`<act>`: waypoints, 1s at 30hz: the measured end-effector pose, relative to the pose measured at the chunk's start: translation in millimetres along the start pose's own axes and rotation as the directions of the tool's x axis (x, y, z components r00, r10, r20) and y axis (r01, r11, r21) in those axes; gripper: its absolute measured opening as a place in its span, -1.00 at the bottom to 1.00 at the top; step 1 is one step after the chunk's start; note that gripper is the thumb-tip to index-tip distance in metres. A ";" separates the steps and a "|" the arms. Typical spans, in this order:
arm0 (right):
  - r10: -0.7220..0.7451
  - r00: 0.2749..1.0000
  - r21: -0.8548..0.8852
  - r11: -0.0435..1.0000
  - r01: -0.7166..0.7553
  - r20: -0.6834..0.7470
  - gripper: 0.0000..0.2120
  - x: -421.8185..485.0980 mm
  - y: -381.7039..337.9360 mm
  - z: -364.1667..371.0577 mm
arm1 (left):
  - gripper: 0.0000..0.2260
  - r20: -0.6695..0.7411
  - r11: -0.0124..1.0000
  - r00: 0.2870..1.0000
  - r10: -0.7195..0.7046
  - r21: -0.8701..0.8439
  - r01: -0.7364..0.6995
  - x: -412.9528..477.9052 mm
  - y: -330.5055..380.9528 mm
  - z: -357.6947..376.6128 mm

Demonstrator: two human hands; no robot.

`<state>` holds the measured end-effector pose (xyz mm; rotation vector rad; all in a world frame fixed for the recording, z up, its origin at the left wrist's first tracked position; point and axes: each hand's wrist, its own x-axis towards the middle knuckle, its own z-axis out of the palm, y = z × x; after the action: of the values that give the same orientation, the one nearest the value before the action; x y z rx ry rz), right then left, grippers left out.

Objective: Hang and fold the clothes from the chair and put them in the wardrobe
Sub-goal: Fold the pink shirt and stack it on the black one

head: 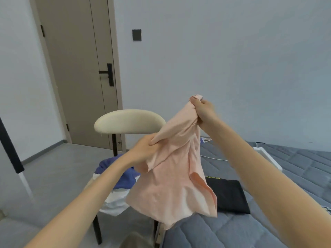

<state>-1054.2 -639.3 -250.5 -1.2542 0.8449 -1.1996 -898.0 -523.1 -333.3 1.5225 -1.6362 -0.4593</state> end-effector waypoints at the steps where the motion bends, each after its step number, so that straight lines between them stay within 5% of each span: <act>1: 0.021 0.999 0.013 1.000 -0.021 -0.034 -0.84 2.6 1.1 -8.1 | -0.81 0.021 1.000 1.000 -0.016 -0.013 0.017 1.9 1.8 1.1; 4: 0.088 0.985 0.120 0.990 -0.070 -0.149 -0.74 7.9 7.1 -31.9 | -0.69 0.096 0.994 0.994 -0.043 -0.100 0.053 14.4 6.1 12.0; 9: -0.002 0.959 0.243 0.967 0.074 -0.284 -0.65 11.3 7.1 -68.8 | -0.35 0.250 0.855 0.957 -0.148 -0.454 0.251 38.9 22.9 59.2; 13: 0.080 0.979 0.240 0.970 -0.034 -0.187 -0.80 10.5 16.8 -98.4 | -0.63 0.334 0.787 0.913 -0.233 -0.487 0.379 51.5 16.4 106.1; 16: 0.253 0.966 0.211 0.948 -0.237 -0.053 -0.84 11.4 55.9 -122.9 | -0.62 0.290 0.848 0.895 -0.338 -0.319 0.424 50.9 -14.5 135.5; 19: 0.354 0.935 -0.052 0.934 -0.353 0.017 -0.69 12.3 107.8 -150.7 | -0.73 0.236 0.873 0.860 -0.452 -0.080 0.480 40.3 -67.4 159.2; 23: 0.503 0.861 -0.391 0.809 -0.439 0.073 -0.74 -2.7 168.2 -181.3 | -0.80 0.206 0.805 0.780 -0.591 0.096 0.585 19.7 -137.9 173.9; 30: 0.640 0.753 -0.857 0.294 -0.423 -0.152 -0.42 -36.3 260.4 -235.2 | -0.58 0.209 0.850 0.839 -0.502 0.298 0.435 10.8 -153.7 191.9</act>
<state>-1235.6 -684.9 -549.7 -1.6235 1.6517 0.0478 -945.9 -614.9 -556.5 2.1449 -1.5531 -0.7996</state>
